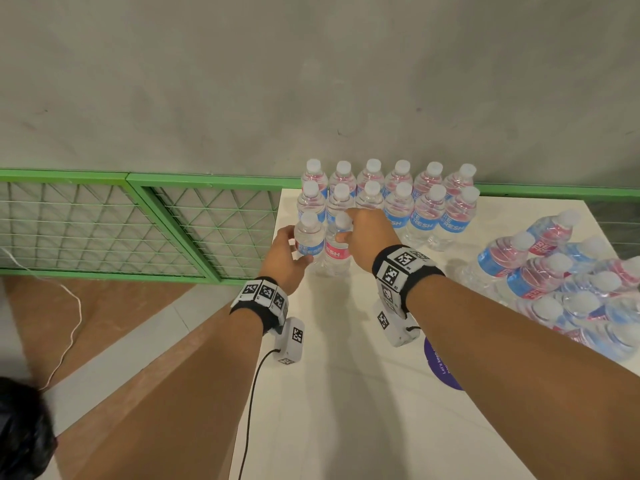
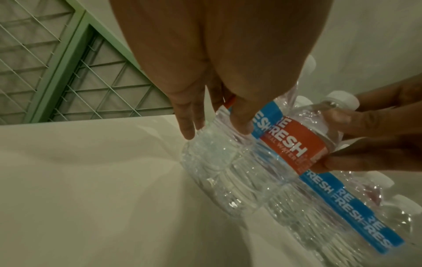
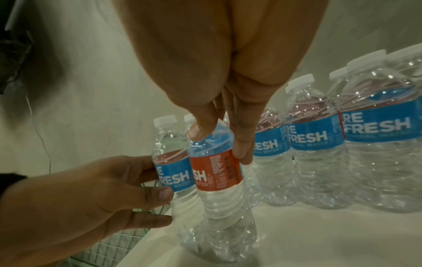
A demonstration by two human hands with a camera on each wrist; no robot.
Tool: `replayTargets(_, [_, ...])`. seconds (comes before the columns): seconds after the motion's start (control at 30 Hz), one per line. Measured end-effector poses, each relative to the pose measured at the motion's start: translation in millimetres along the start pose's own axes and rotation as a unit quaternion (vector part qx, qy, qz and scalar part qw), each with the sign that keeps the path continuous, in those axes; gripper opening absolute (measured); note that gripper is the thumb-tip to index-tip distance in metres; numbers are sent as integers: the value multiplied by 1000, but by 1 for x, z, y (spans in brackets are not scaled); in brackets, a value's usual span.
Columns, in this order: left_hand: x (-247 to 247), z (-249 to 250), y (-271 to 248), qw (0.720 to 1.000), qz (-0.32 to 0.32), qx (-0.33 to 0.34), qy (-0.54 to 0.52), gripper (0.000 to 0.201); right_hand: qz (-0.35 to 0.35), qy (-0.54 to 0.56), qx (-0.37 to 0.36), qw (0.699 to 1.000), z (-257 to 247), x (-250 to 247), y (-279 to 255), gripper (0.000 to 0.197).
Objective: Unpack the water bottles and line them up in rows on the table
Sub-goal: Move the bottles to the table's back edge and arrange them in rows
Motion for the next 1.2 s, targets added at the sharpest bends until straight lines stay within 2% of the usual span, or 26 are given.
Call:
replayTargets(0.13, [8,-12,0,1000,-2,-25,-3,67,-2,-11,13,1000,-1,0,-1,25])
replayTargets(0.23, [12,-22,4,999,1,-51,16,52,-8,-41,17,999,-4,-8,1,30])
replayTargets(0.37, [17,-21,6,997,-3,-39,62,42,-12,-69,18,997,-6,-17,7,38])
replayTargets(0.5, [20,-21,5,997,-19,-32,61,58,-18,-70,17,997,0,-15,11,56])
replayTargets(0.57, [19,-20,5,998,-12,-19,67,63,-8,-48,-8,999,1,-16,9,65])
replayTargets(0.73, [19,-12,8,997,7,-8,83,50,-47,-31,-122,991,-6,-10,2,51])
replayTargets(0.87, [20,-9,3,995,12,-1,102,49,-29,-40,-89,995,1,-9,5,49])
replayTargets(1.0, [21,-11,4,997,0,4,74,59,-8,-13,-57,998,4,-4,6,57])
replayTargets(1.2, [20,-9,3,997,7,3,71,54,-4,16,-75,997,8,2,0,60])
Point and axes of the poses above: each hand's wrist, its own y-axis towards the middle knuckle, its own x-axis out of the palm, z = x × y, the point moved 7 cm from there along y, towards the middle knuckle, and after that the axes turned 13 degrees about -x, right-handed, at the moved point
